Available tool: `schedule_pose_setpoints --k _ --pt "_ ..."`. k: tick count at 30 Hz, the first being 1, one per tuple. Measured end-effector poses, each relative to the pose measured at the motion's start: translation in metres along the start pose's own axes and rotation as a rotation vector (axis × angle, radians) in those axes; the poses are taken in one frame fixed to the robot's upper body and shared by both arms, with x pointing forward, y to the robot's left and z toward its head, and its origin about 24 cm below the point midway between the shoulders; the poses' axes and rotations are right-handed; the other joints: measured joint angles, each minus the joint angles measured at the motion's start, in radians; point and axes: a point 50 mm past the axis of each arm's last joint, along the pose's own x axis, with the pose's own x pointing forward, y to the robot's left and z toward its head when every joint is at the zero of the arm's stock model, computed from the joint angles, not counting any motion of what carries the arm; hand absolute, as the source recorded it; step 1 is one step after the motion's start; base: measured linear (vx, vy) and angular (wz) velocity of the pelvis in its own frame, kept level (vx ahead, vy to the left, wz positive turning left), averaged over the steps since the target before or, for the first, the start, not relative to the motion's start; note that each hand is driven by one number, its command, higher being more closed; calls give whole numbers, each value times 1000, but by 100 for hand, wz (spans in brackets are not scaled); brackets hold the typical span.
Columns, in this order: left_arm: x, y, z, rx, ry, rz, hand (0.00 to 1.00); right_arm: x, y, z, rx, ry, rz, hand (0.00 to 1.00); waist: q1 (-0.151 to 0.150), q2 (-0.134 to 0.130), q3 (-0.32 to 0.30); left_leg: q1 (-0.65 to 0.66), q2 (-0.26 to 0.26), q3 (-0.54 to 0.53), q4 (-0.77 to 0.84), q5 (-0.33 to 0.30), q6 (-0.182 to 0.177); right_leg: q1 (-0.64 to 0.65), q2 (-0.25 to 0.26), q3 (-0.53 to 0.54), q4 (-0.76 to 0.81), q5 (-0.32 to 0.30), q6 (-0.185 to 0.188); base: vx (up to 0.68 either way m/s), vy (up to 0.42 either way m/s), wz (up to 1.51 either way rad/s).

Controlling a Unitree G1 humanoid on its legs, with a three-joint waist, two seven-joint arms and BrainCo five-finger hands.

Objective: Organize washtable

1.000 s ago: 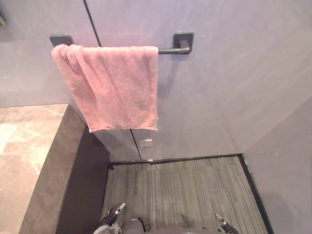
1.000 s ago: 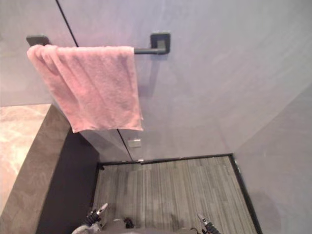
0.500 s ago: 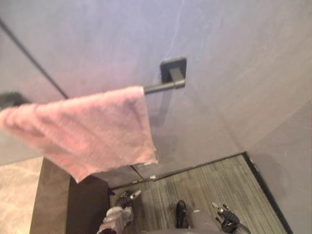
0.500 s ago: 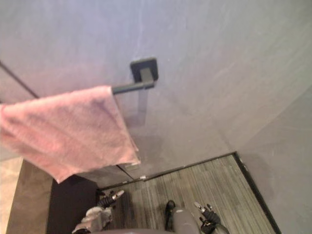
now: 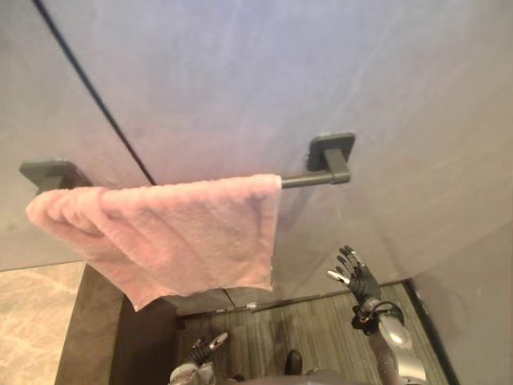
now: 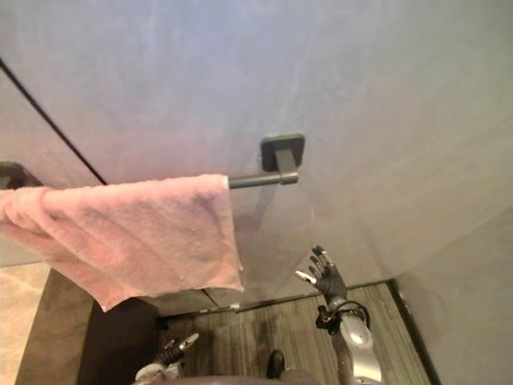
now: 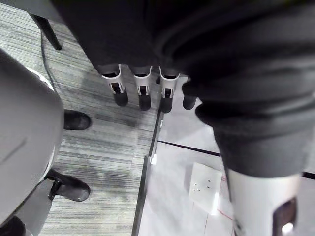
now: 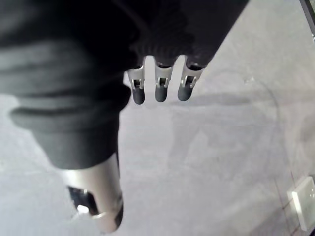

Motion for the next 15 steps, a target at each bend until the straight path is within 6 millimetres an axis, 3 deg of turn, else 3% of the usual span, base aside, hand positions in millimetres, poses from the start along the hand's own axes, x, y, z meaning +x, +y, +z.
schedule_pose_setpoints --k 12,15 --pt "-1 3 -4 22 11 23 0 -1 13 -7 -45 38 51 0 20 1 -1 13 -7 -7 -15 5 7 28 1 -6 -41 19 1 9 21 0" --pt "-2 3 -5 30 15 26 0 1 24 4 -59 -11 98 0 19 1 -1 16 -7 -7 -21 8 11 27 2 -3 -42 26 0 -52 -4 -3"
